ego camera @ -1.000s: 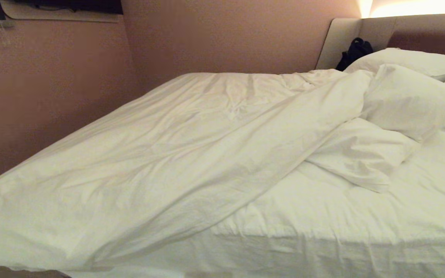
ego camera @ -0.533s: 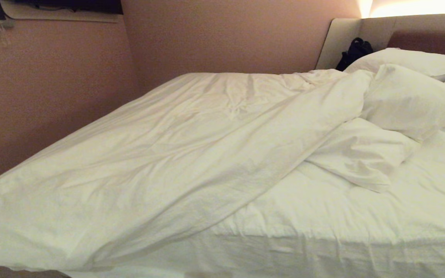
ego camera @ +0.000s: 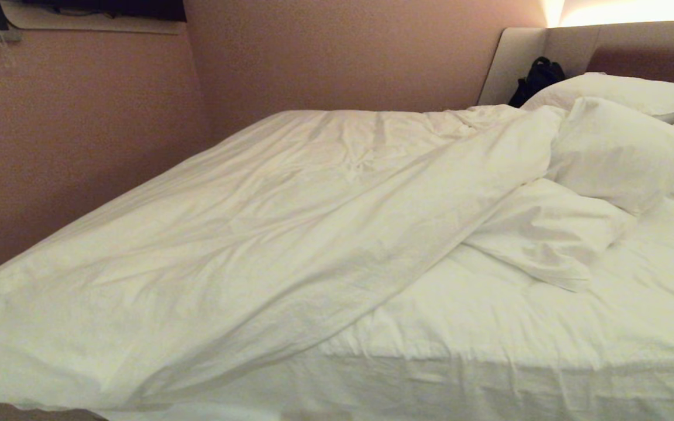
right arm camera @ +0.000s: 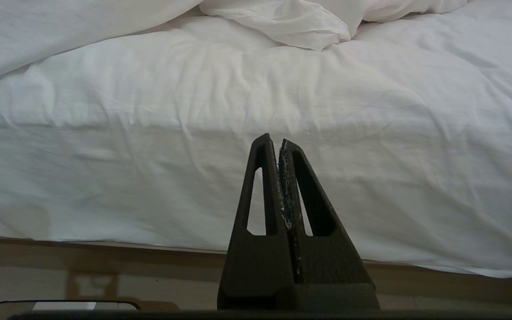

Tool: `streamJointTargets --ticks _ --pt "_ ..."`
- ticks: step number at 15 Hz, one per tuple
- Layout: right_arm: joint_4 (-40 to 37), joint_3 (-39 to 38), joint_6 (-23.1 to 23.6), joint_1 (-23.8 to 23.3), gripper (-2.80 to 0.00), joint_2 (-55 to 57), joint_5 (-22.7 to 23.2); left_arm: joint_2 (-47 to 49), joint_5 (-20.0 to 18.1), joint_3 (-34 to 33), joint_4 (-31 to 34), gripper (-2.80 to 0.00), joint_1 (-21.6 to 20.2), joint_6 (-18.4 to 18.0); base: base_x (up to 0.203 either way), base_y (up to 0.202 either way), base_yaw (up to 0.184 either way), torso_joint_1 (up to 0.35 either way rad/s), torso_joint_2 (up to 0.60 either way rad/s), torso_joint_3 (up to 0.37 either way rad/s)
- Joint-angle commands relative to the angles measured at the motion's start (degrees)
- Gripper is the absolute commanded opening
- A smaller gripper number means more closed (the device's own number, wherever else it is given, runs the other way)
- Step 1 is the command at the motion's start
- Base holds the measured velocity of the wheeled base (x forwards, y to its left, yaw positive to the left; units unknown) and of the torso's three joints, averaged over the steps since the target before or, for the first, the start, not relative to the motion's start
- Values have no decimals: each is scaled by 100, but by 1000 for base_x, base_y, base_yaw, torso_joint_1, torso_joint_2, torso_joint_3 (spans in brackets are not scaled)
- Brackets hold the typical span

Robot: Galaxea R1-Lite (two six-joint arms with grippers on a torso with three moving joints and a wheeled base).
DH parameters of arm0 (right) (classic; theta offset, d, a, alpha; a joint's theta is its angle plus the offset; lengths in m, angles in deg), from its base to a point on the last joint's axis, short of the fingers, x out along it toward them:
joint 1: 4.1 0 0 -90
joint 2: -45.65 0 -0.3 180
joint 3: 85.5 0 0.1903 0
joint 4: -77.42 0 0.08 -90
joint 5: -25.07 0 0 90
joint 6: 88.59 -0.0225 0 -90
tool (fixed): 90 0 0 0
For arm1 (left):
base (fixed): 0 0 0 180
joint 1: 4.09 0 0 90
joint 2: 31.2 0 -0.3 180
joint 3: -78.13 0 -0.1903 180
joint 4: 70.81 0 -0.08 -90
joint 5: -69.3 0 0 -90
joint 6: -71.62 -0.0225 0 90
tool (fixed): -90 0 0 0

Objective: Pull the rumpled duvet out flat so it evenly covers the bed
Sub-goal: Hold the folded corner of the quilt

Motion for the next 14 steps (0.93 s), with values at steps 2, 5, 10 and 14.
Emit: streamJointTargets --ticks 2,5,10,14 --pt "0 0 1 2 -280 -2 0 9 11 0 -1 -280 -8 5 0 0 0 0 0 0" --pt "0 0 1 2 -280 -2 0 9 2 0 -1 -280 0 -12 0 0 0 0 0 0" --pt "0 0 1 2 -280 -2 0 9 17 0 -16 -280 0 32 0 -152 0 5 2 4" --pt "0 0 1 2 -280 -2 0 9 28 0 -19 -280 0 58 0 -192 -1 1 2 0"
